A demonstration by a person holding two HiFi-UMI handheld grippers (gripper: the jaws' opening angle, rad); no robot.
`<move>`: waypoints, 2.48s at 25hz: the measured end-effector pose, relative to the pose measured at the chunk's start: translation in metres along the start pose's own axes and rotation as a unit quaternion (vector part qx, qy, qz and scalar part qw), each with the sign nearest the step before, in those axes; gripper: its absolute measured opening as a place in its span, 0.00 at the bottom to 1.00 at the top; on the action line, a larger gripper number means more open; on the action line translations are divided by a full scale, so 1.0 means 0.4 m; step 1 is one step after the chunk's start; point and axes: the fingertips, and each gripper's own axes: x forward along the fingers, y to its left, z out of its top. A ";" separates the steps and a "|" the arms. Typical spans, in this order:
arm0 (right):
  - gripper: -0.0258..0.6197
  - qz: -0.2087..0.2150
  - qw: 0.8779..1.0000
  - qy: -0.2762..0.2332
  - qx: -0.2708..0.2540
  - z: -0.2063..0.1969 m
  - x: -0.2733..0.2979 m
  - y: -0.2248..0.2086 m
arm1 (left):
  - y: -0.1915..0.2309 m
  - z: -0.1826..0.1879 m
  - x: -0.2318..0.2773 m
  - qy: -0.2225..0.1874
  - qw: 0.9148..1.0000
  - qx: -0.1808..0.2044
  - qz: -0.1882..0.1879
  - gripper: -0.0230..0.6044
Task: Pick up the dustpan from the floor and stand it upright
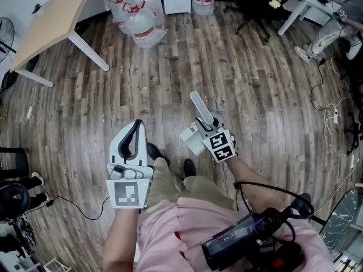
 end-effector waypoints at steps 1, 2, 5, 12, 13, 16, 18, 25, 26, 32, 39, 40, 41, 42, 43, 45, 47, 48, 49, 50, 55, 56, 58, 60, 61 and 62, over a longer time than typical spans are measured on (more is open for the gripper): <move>0.24 0.001 1.000 0.000 -0.003 -0.004 -0.005 0.003 | -0.008 0.001 -0.002 0.000 1.000 0.000 -0.001 0.06; 0.25 0.002 1.000 0.000 -0.004 -0.006 -0.010 0.006 | -0.013 0.003 -0.003 0.000 1.000 0.001 -0.002 0.06; 0.26 -0.001 1.000 -0.001 0.000 -0.009 -0.023 0.004 | -0.027 0.013 -0.001 -0.001 1.000 0.006 -0.005 0.06; 0.42 0.004 1.000 -0.021 -0.007 0.031 -0.073 0.004 | -0.032 0.053 0.007 -0.013 1.000 0.003 -0.005 0.06; 0.43 0.001 1.000 -0.028 -0.003 0.044 -0.089 0.000 | -0.026 0.062 0.008 -0.019 1.000 0.003 -0.003 0.06; 0.43 -0.006 0.999 -0.049 0.009 0.093 -0.142 -0.011 | -0.008 0.115 0.018 -0.048 0.999 0.012 0.004 0.06; 0.43 -0.008 0.998 -0.063 0.004 0.136 -0.177 -0.009 | 0.006 0.155 0.024 -0.061 0.998 0.010 0.010 0.06; 0.33 -0.013 0.983 -0.185 -0.017 0.438 -0.292 -0.003 | 0.026 0.288 0.040 -0.110 0.993 0.001 0.037 0.06; 0.28 -0.021 0.980 -0.199 -0.022 0.487 -0.299 -0.007 | 0.025 0.301 0.045 -0.112 0.993 0.003 0.039 0.06; 0.04 -0.047 0.961 -0.272 -0.026 0.677 -0.339 -0.016 | 0.000 0.349 0.061 -0.115 0.992 0.007 0.048 0.06; 0.04 -0.062 0.955 -0.287 -0.042 0.711 -0.346 0.003 | 0.024 0.356 0.049 -0.117 0.991 0.006 0.062 0.06; 0.04 -0.064 0.955 -0.287 -0.041 0.710 -0.347 0.000 | 0.021 0.354 0.048 -0.116 0.991 0.008 0.062 0.06; 0.04 -0.065 0.955 -0.287 -0.041 0.709 -0.349 -0.003 | 0.017 0.351 0.048 -0.114 0.992 0.008 0.061 0.06; 0.04 -0.066 0.955 -0.288 -0.040 0.709 -0.351 -0.006 | 0.012 0.347 0.049 -0.113 0.992 0.008 0.060 0.06; 0.04 -0.067 0.954 -0.289 -0.040 0.708 -0.352 -0.008 | 0.009 0.344 0.050 -0.112 0.992 0.008 0.059 0.06; 0.04 -0.069 0.952 -0.294 -0.041 0.713 -0.355 -0.009 | 0.007 0.341 0.052 -0.111 0.992 0.009 0.057 0.06; 0.04 -0.071 0.950 -0.300 -0.043 0.724 -0.361 -0.006 | 0.011 0.344 0.052 -0.111 0.992 0.010 0.057 0.06; 0.04 -0.071 0.950 -0.302 -0.043 0.729 -0.365 -0.004 | 0.012 0.348 0.051 -0.112 0.992 0.010 0.057 0.06; 0.04 -0.071 0.949 -0.304 -0.042 0.734 -0.370 -0.002 | 0.014 0.351 0.051 -0.112 0.992 0.011 0.056 0.06; 0.04 -0.071 0.948 -0.306 -0.041 0.738 -0.374 0.000 | 0.015 0.355 0.050 -0.113 0.992 0.011 0.056 0.06; 0.04 -0.071 0.946 -0.313 -0.041 0.747 -0.381 0.011 | 0.017 0.354 0.043 -0.114 0.992 0.011 0.056 0.06; 0.04 -0.071 0.946 -0.314 -0.041 0.747 -0.381 0.013 | 0.016 0.354 0.041 -0.113 0.992 0.011 0.056 0.06; 0.04 -0.070 0.946 -0.313 -0.041 0.748 -0.381 0.015 | 0.018 0.355 0.037 -0.112 0.992 0.014 0.057 0.06; 0.04 -0.070 0.946 -0.313 -0.042 0.754 -0.379 0.014 | 0.027 0.356 0.037 -0.110 0.992 0.016 0.059 0.06; 0.04 -0.070 0.946 -0.314 -0.043 0.758 -0.378 0.013 | 0.032 0.358 0.037 -0.110 0.992 0.016 0.061 0.06; 0.04 -0.070 0.946 -0.314 -0.044 0.760 -0.378 0.013 | 0.035 0.359 0.037 -0.110 0.992 0.016 0.062 0.06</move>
